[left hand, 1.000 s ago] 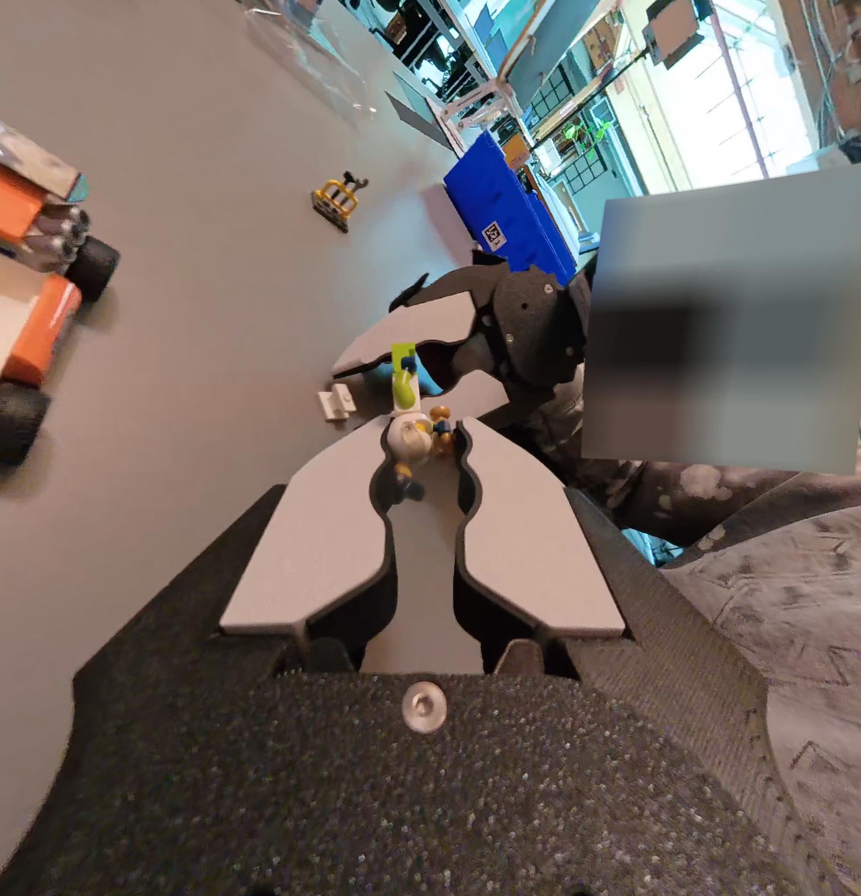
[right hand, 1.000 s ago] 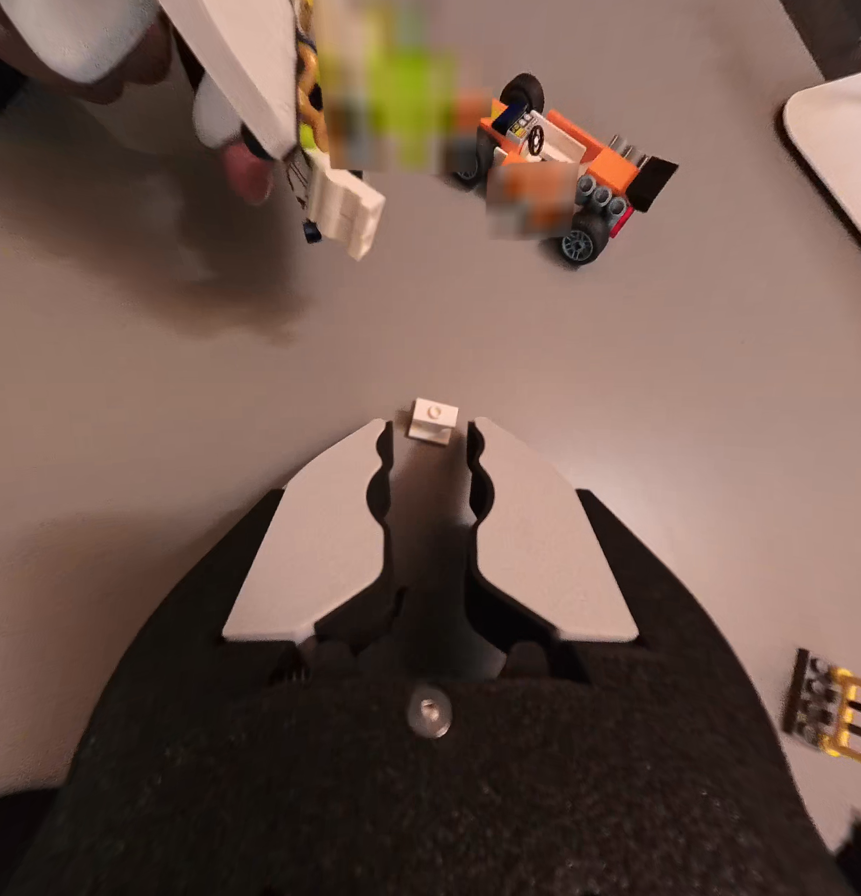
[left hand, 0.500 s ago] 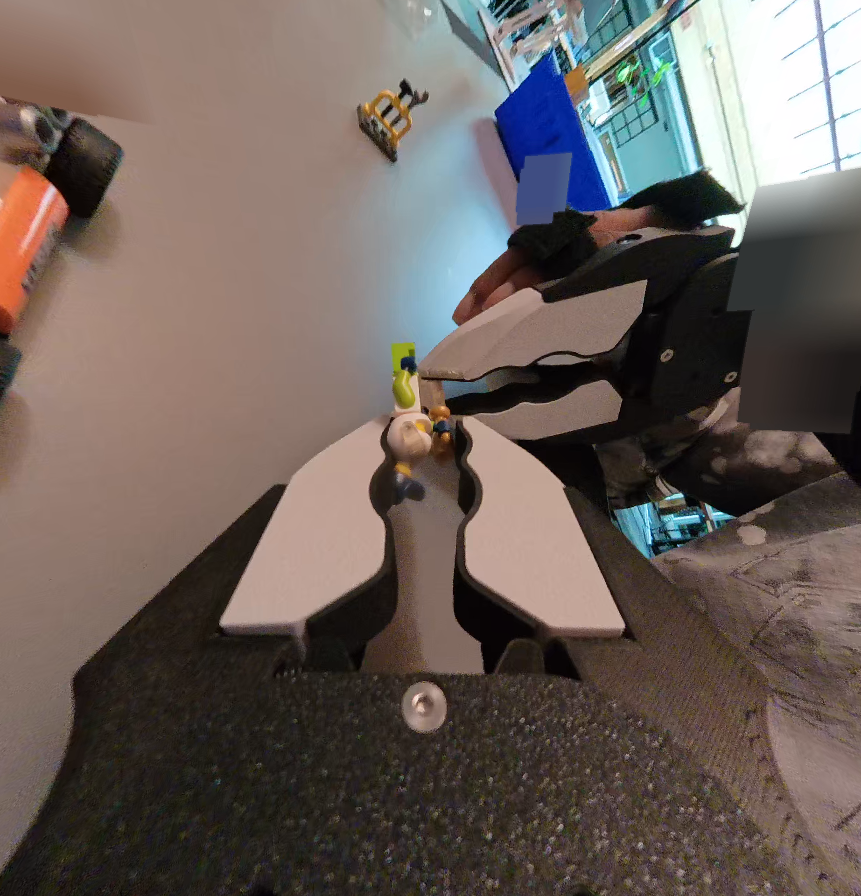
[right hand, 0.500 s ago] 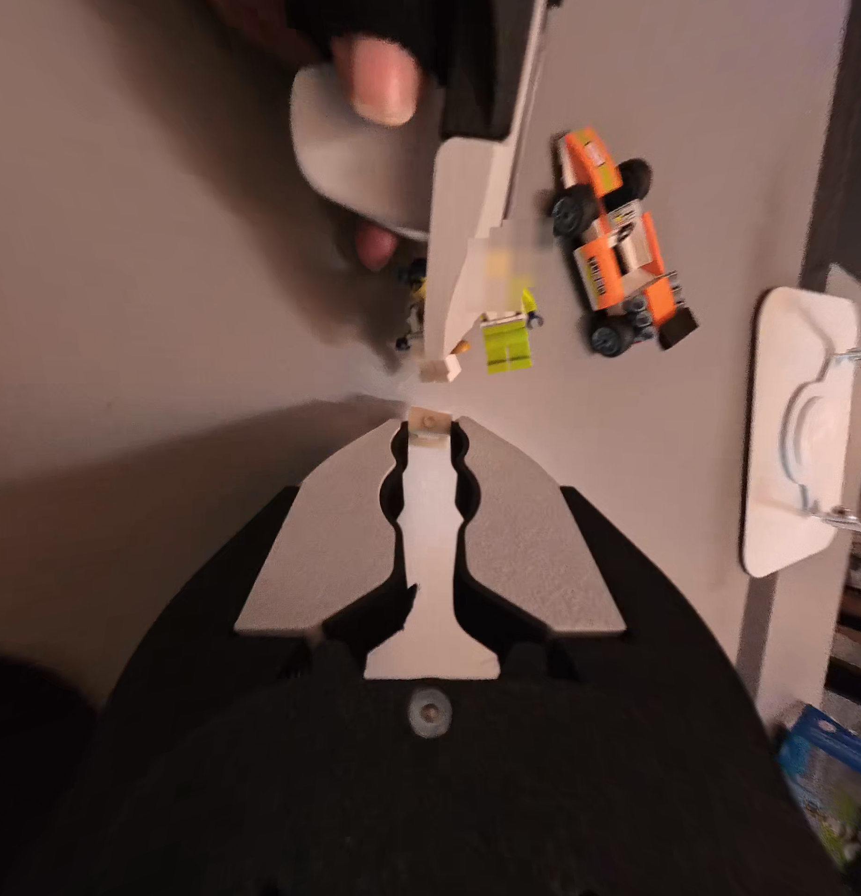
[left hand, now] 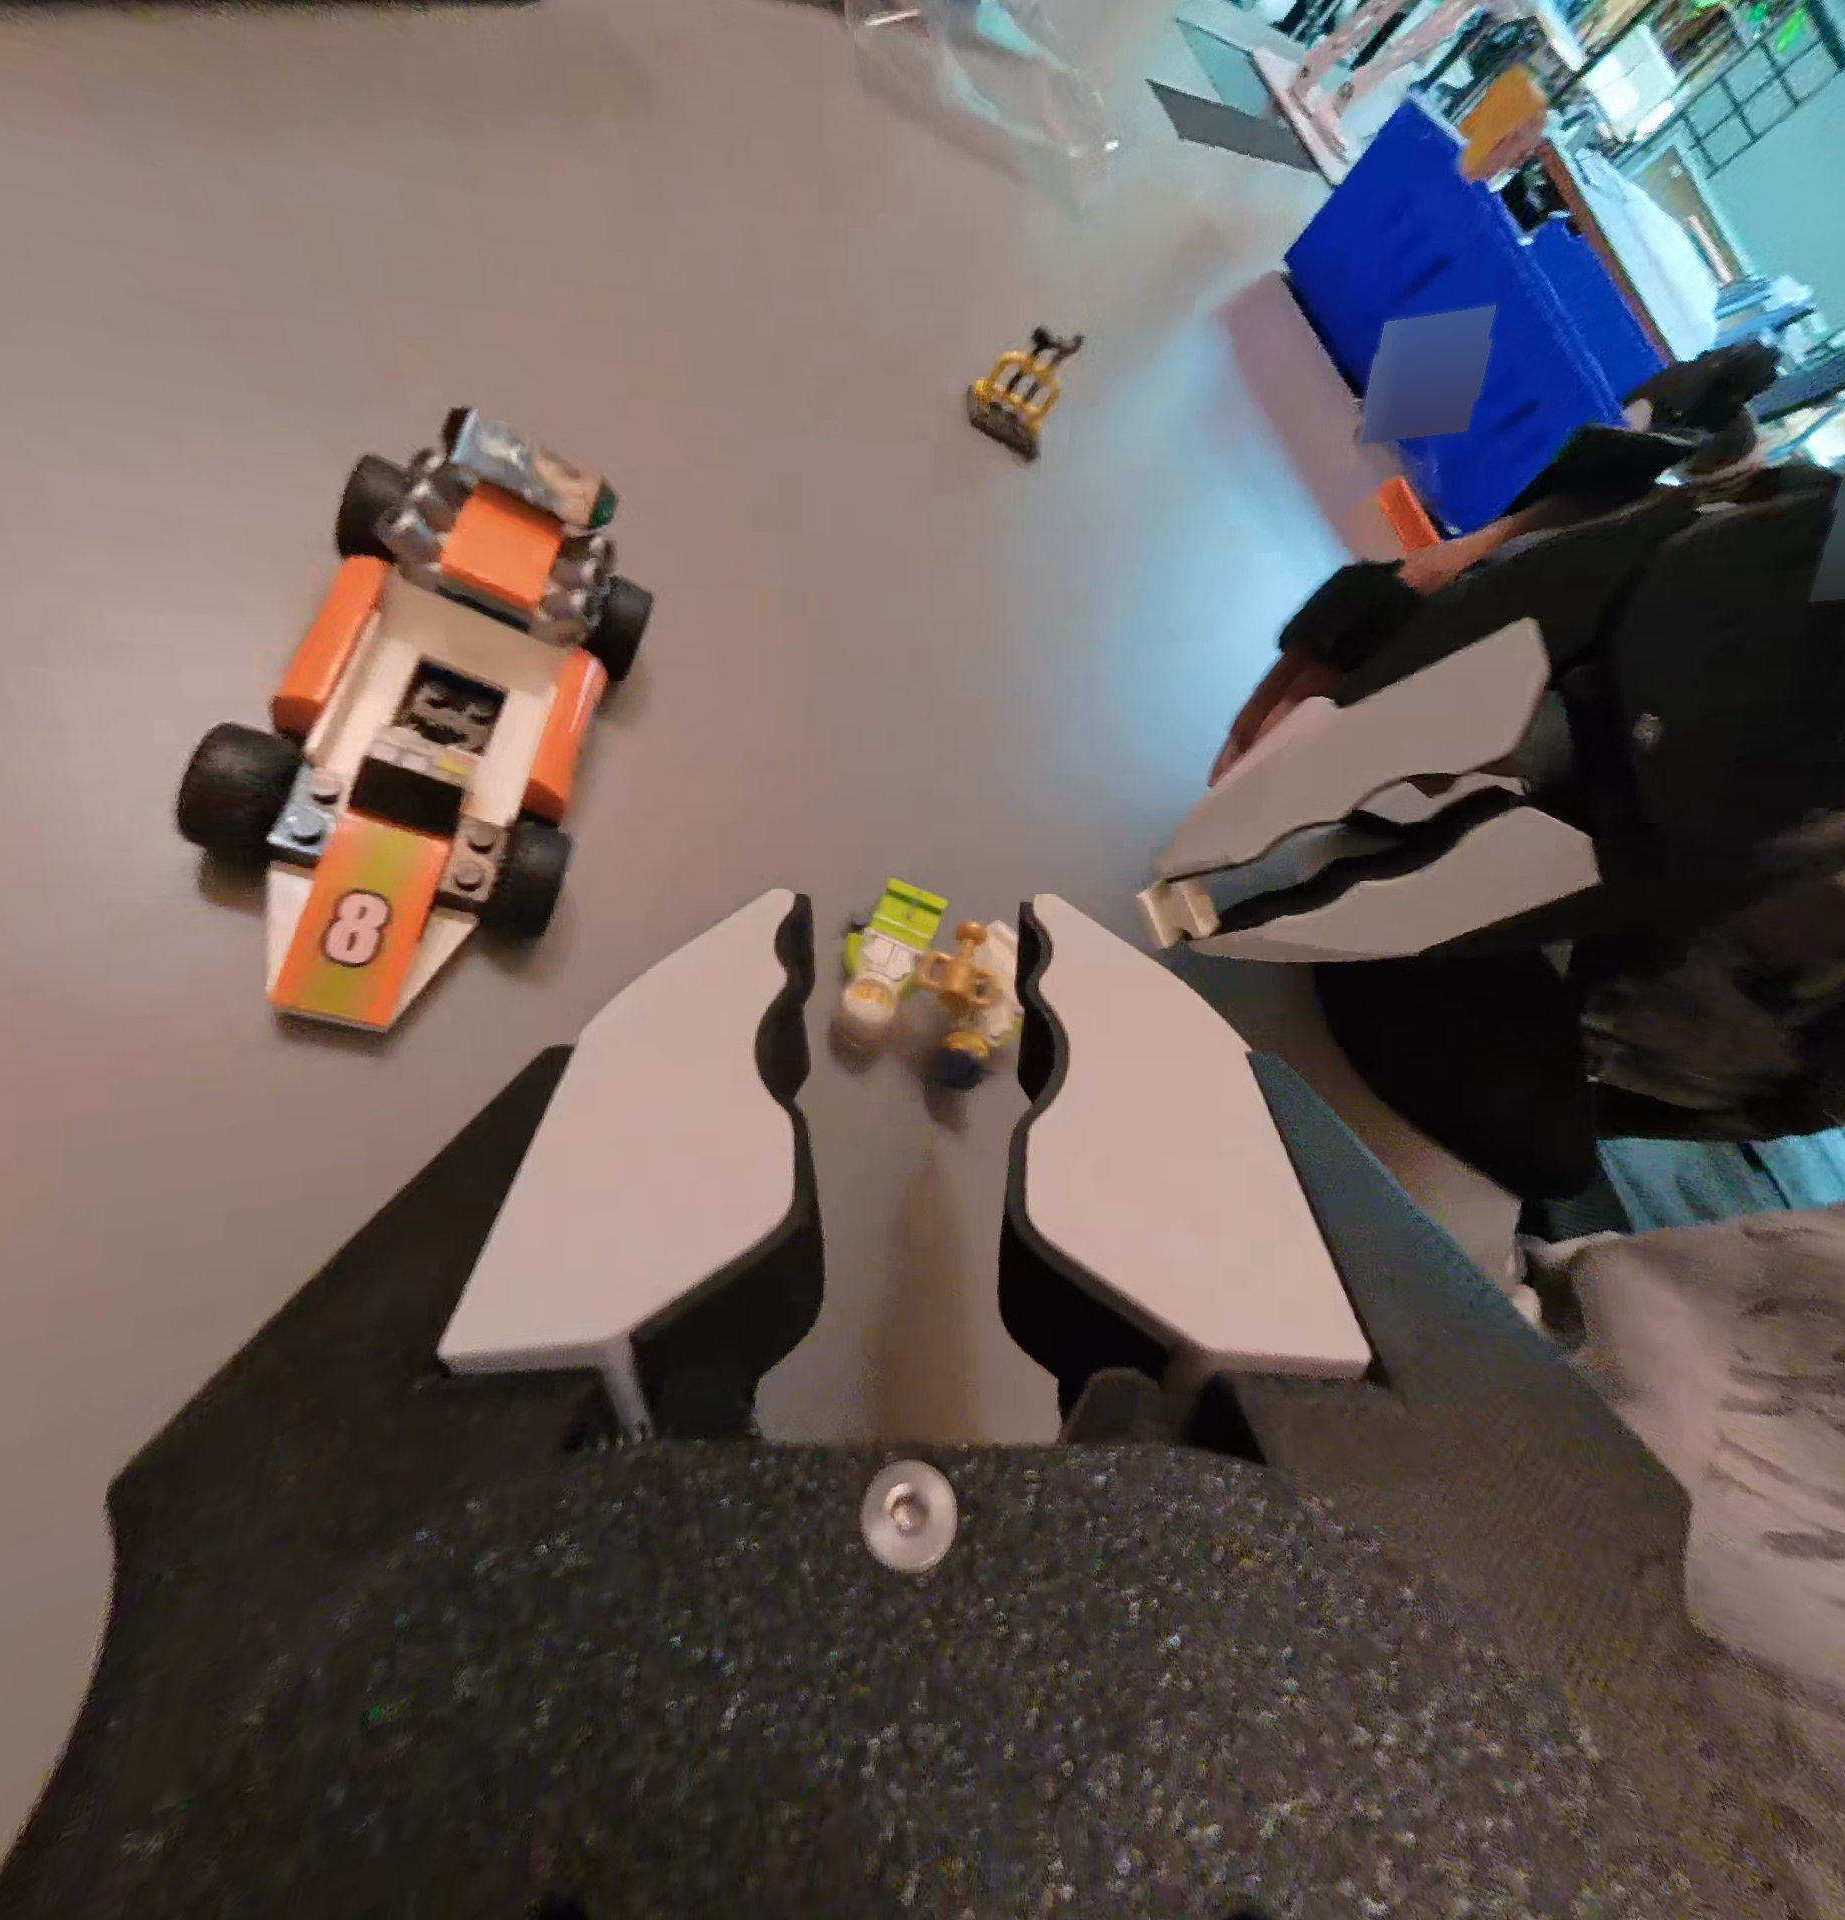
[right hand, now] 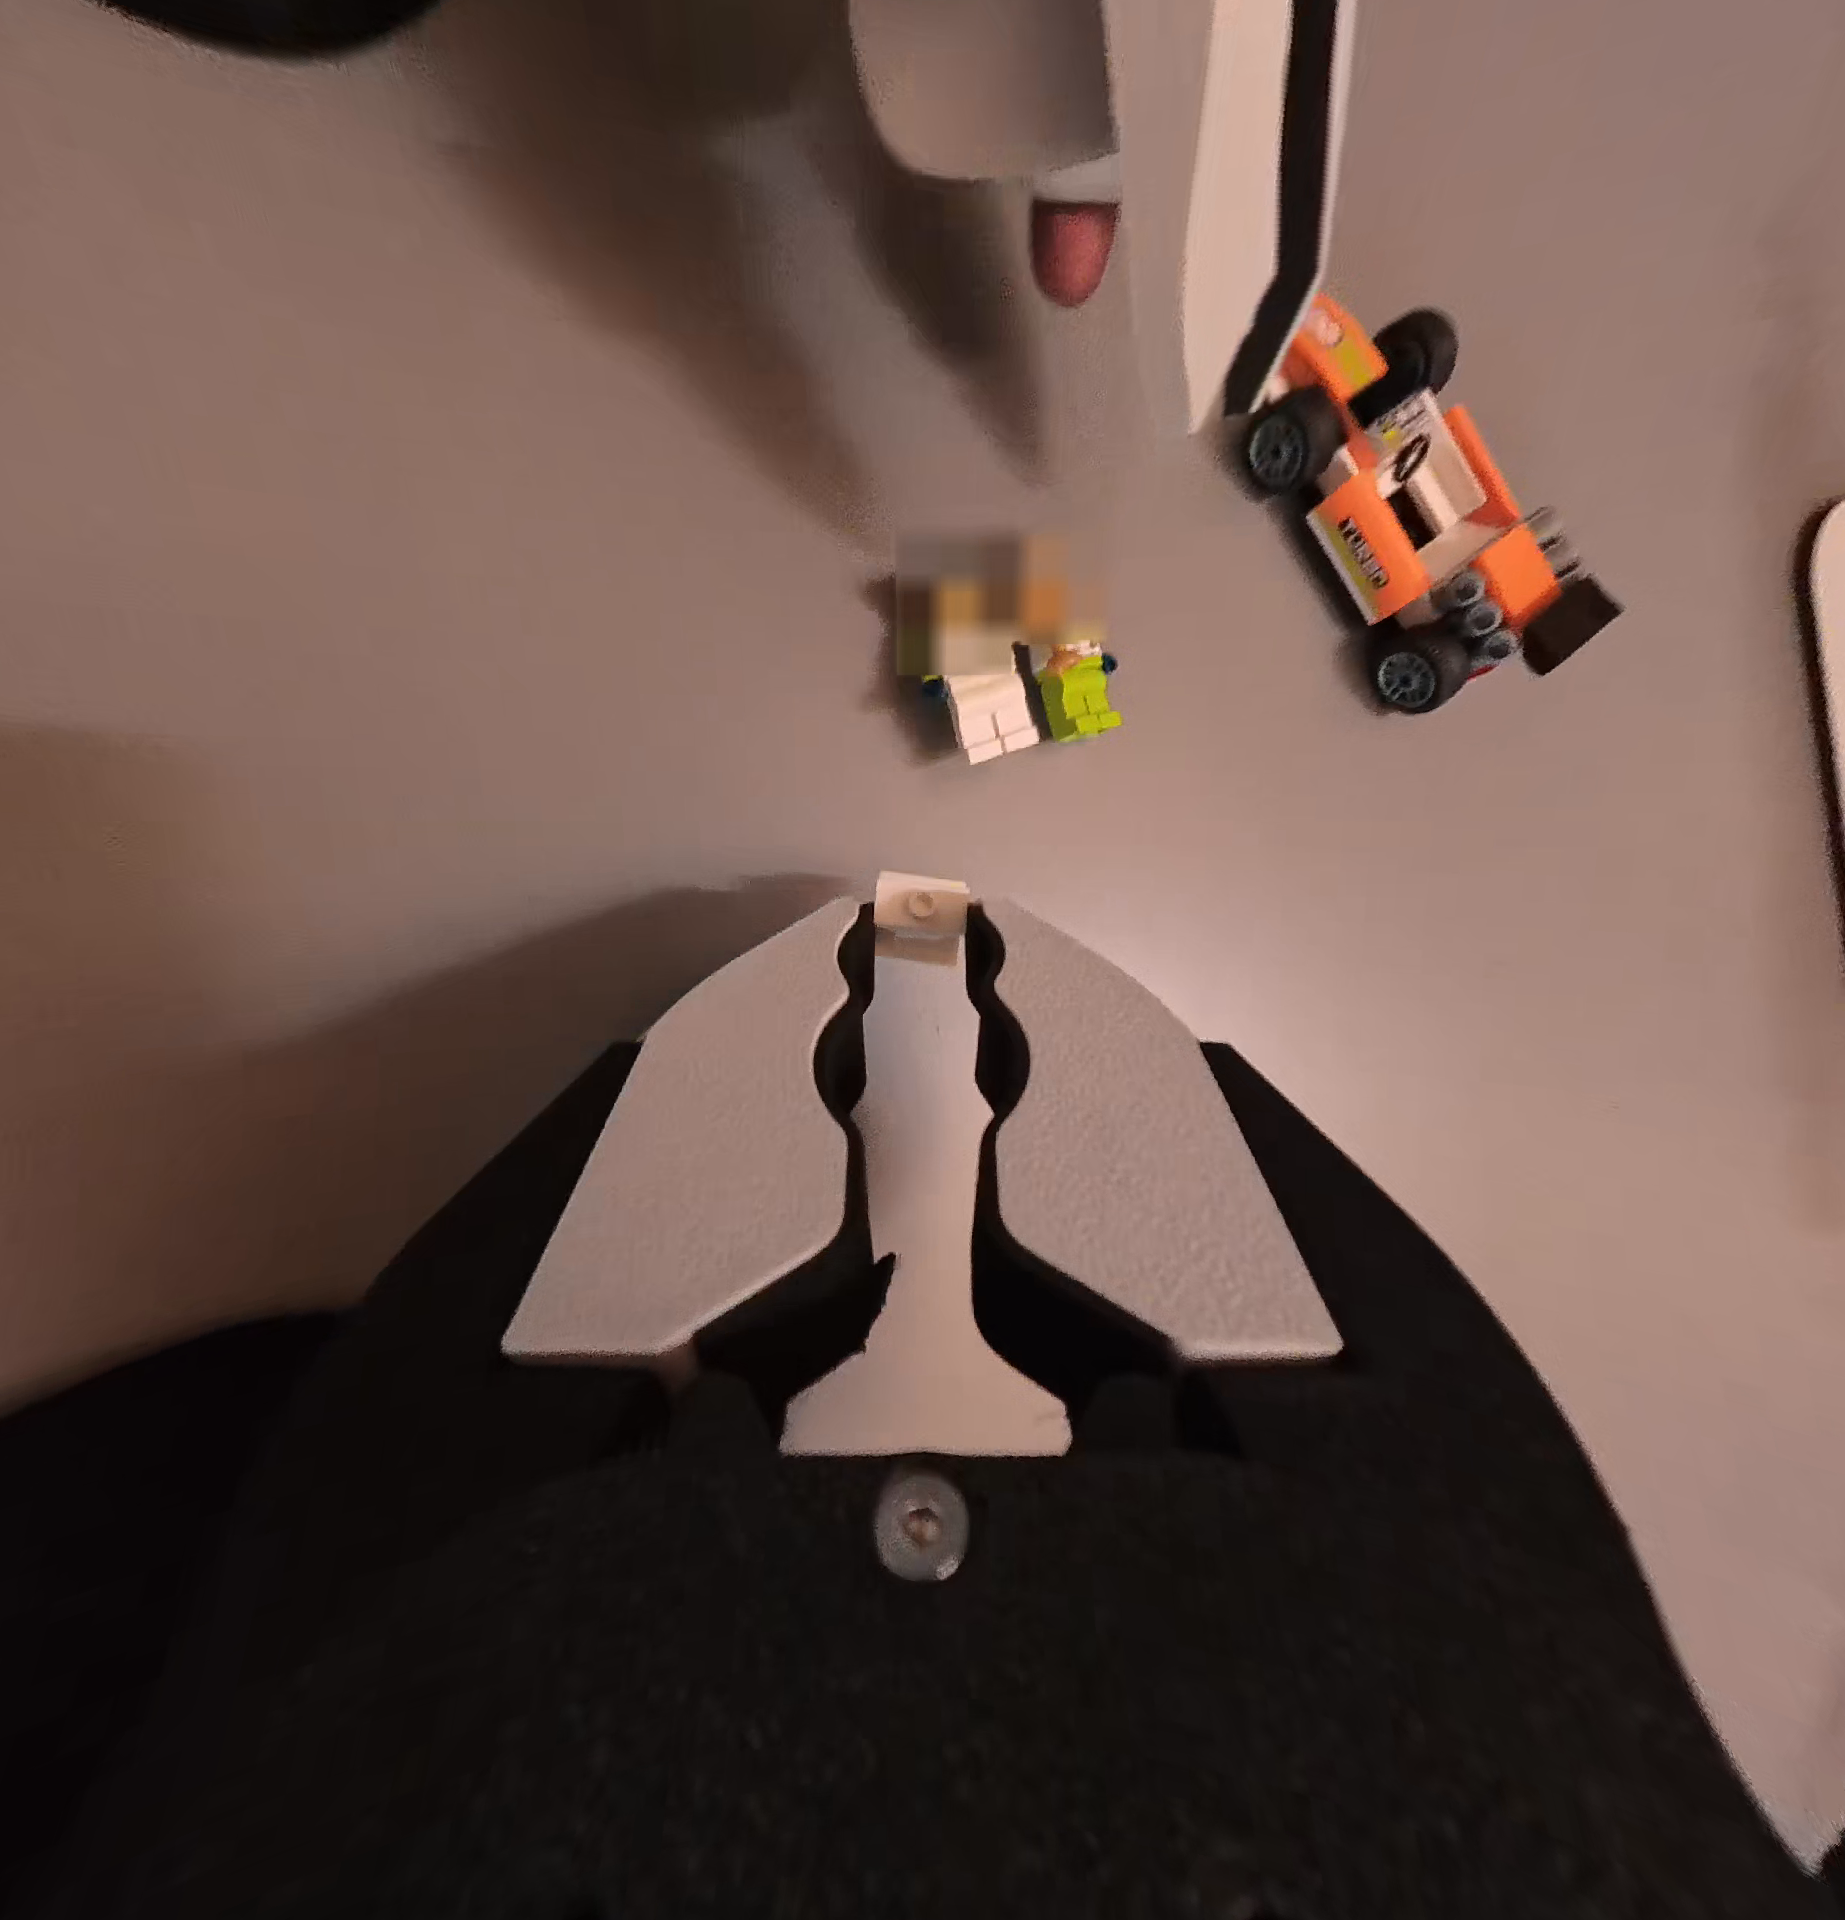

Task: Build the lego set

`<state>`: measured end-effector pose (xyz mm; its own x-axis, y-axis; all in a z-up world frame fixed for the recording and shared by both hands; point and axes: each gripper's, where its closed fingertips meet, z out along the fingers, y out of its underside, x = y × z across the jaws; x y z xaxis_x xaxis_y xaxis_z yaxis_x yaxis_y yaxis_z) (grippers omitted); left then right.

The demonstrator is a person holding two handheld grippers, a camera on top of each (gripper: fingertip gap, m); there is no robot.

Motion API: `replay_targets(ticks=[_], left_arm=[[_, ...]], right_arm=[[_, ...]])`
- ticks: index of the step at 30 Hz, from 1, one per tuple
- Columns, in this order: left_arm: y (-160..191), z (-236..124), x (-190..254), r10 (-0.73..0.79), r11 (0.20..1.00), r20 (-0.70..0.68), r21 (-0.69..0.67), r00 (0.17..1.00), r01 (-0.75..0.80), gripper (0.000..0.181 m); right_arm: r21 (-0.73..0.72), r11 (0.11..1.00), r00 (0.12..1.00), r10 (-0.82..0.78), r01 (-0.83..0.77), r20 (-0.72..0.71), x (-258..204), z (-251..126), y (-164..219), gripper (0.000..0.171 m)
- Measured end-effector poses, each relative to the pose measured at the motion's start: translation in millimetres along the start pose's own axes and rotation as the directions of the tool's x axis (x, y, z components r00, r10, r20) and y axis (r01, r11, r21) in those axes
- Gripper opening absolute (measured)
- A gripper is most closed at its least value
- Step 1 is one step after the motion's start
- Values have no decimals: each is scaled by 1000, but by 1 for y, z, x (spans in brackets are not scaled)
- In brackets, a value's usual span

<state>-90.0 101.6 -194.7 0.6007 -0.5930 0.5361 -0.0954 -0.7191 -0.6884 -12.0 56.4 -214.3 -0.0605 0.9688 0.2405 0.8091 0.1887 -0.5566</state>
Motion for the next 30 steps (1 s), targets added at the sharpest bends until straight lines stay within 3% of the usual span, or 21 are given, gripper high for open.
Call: replay_targets(ticks=[6,13,19,22,30], left_arm=[[24,11,69,-56,997,-218,-55,974,45,33],[28,29,75,-126,992,-231,-8,965,127,32],[25,22,89,-168,983,-354,16,920,185,23],[29,23,88,-158,985,-340,17,927,174,25],[26,11,105,-87,989,-437,73,895,131,17]], right_arm=[[19,996,992,-90,92,-83,6,-5,-23,16],[-130,946,925,-318,297,-206,6,-2,-26,16],[-63,938,917,-348,342,-195,-6,-11,-35,16],[-53,928,905,-373,370,-205,-11,-16,-39,16],[113,951,947,-265,288,-183,-18,-30,-57,16]])
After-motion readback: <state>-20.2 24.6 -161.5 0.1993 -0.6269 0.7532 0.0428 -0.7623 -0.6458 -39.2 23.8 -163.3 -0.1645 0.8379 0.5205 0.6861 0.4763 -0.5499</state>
